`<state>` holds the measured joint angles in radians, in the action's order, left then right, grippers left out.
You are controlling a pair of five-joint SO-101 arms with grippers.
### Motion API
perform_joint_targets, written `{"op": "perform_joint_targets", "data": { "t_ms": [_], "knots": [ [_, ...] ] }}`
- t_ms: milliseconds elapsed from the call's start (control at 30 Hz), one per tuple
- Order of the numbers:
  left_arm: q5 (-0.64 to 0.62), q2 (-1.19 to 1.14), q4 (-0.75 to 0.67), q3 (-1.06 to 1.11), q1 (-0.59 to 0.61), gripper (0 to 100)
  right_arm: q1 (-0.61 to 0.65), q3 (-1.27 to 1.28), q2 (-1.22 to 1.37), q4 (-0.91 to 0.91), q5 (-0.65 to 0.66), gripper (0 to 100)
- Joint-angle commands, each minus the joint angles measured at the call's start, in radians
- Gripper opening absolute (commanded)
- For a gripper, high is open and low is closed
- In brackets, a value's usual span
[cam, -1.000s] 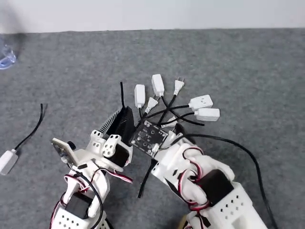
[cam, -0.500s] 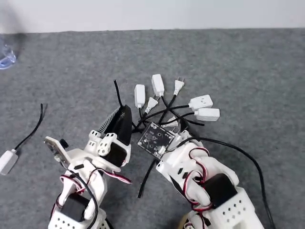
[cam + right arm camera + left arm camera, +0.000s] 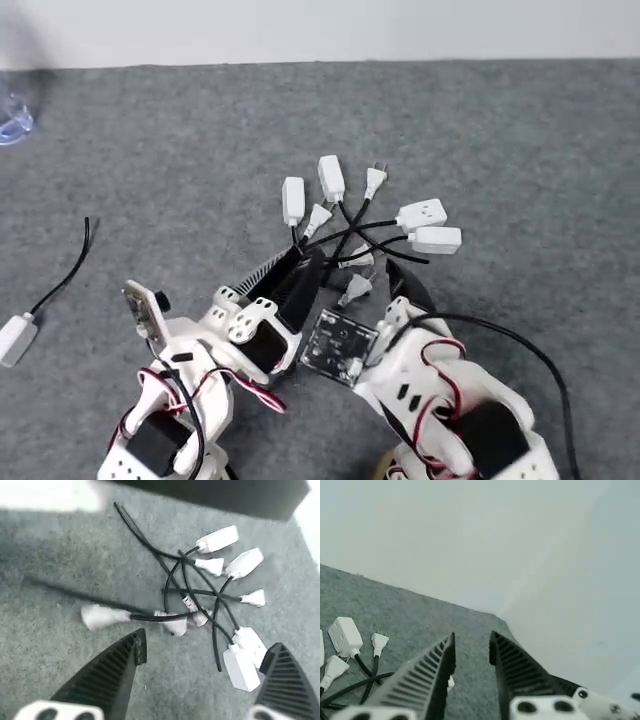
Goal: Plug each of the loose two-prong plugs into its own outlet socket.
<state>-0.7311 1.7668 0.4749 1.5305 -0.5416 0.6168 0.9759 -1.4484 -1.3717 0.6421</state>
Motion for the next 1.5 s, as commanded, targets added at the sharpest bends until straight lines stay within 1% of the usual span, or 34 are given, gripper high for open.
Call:
{"op": "perform_joint_targets", "data": {
  "t_ms": [0, 67, 200, 267, 333, 433, 533, 633, 700, 767, 800, 867, 967, 1033, 1100, 1200, 1300, 1467],
  "knots": [
    [0.026, 0.011, 0.002, -0.048, -0.006, 12, -0.008, 0.015, -0.001, 0.016, -0.002, 36.1],
    [0.026, 0.011, 0.002, -0.042, -0.006, 11, -0.016, 0.034, -0.001, 0.058, -0.048, 36.1],
    [0.026, 0.011, 0.008, -0.022, 0.041, 11, -0.099, 0.069, -0.001, 0.131, -0.091, 36.1],
    [0.028, 0.011, 0.008, 0.007, 0.098, 11, -0.163, 0.104, -0.001, 0.186, -0.107, 36.1],
    [0.055, 0.011, 0.008, 0.030, 0.189, 11, -0.240, 0.155, -0.001, 0.271, -0.167, 36.1],
    [0.143, 0.011, 0.032, 0.035, 0.359, 11, -0.314, 0.232, 0.001, 0.381, -0.256, 36.1],
    [0.221, 0.011, 0.161, 0.035, 0.505, 12, -0.340, 0.252, 0.001, 0.398, -0.333, 36.1],
    [0.315, 0.011, 0.298, 0.035, 0.612, 12, -0.338, 0.250, 0.001, 0.397, -0.377, 36.1],
    [0.416, 0.011, 0.339, 0.035, 0.683, 12, -0.338, 0.230, 0.010, 0.395, -0.413, 36.1],
    [0.539, 0.011, 0.342, 0.038, 0.756, 12, -0.338, 0.169, 0.062, 0.363, -0.433, 36.1],
    [0.577, 0.011, 0.344, 0.041, 0.784, 12, -0.337, 0.120, 0.105, 0.329, -0.439, 36.1],
    [0.592, 0.011, 0.347, 0.068, 0.819, 12, -0.337, -0.011, 0.228, 0.245, -0.442, 36.1],
    [0.605, 0.011, 0.344, 0.117, 0.832, 12, -0.337, -0.256, 0.464, 0.082, -0.442, 36.1],
    [0.649, 0.011, 0.345, 0.114, 0.836, 12, -0.335, -0.425, 0.630, -0.035, -0.453, 36.1],
    [0.698, 0.011, 0.347, 0.116, 0.838, 12, -0.335, -0.578, 0.791, -0.147, -0.517, 36.1],
    [0.713, 0.011, 0.347, 0.117, 0.838, 12, -0.323, -0.746, 1.012, -0.260, -0.624, 36.1],
    [0.717, 0.011, 0.344, 0.117, 0.838, 12, -0.306, -0.829, 1.216, -0.302, -0.669, 36.1],
    [0.718, 0.011, 0.342, 0.117, 0.838, 12, -0.263, -0.891, 1.501, -0.246, -0.658, 36.1]
  ]
}}
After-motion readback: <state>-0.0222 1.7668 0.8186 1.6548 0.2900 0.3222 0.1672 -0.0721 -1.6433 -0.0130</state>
